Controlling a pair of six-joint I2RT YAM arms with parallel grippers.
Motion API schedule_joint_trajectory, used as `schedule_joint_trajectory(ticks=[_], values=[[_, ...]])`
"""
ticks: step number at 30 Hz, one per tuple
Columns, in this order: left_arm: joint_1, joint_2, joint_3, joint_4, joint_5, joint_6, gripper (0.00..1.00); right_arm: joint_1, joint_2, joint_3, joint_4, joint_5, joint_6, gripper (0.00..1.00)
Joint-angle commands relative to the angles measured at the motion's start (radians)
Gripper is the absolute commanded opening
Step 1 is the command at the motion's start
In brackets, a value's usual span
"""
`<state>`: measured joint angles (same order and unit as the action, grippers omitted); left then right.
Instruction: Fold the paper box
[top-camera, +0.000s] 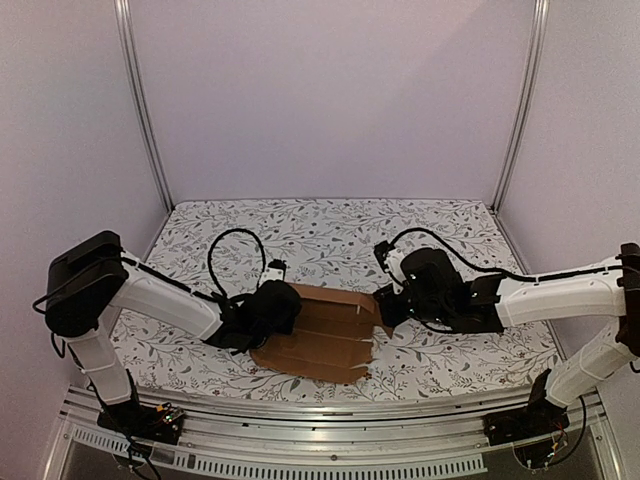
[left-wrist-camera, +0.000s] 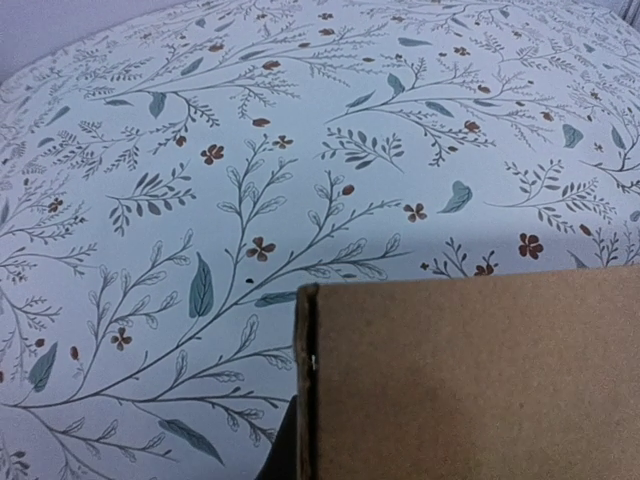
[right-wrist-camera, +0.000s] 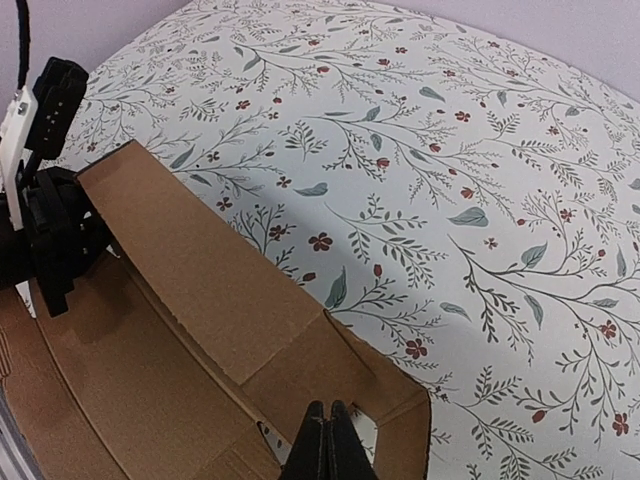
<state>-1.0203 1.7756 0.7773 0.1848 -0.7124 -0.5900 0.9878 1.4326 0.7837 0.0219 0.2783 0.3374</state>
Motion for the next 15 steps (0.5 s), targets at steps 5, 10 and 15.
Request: schedule_joint_trajectory(ticks=[5, 10, 15], values=[[-0.030, -0.015, 0.027, -0.133, 0.036, -0.090, 0.00, -0.017, 0.103, -0.002, 0.090, -0.028, 0.024, 0.00], [-0.032, -0.012, 0.035, -0.151, 0.053, -0.114, 0.00, -0.017, 0.153, -0.001, 0.133, -0.048, 0.049, 0.00], [-0.035, -0.004, 0.041, -0.152, 0.069, -0.126, 0.00, -0.017, 0.203, -0.005, 0.210, -0.090, 0.096, 0.00]])
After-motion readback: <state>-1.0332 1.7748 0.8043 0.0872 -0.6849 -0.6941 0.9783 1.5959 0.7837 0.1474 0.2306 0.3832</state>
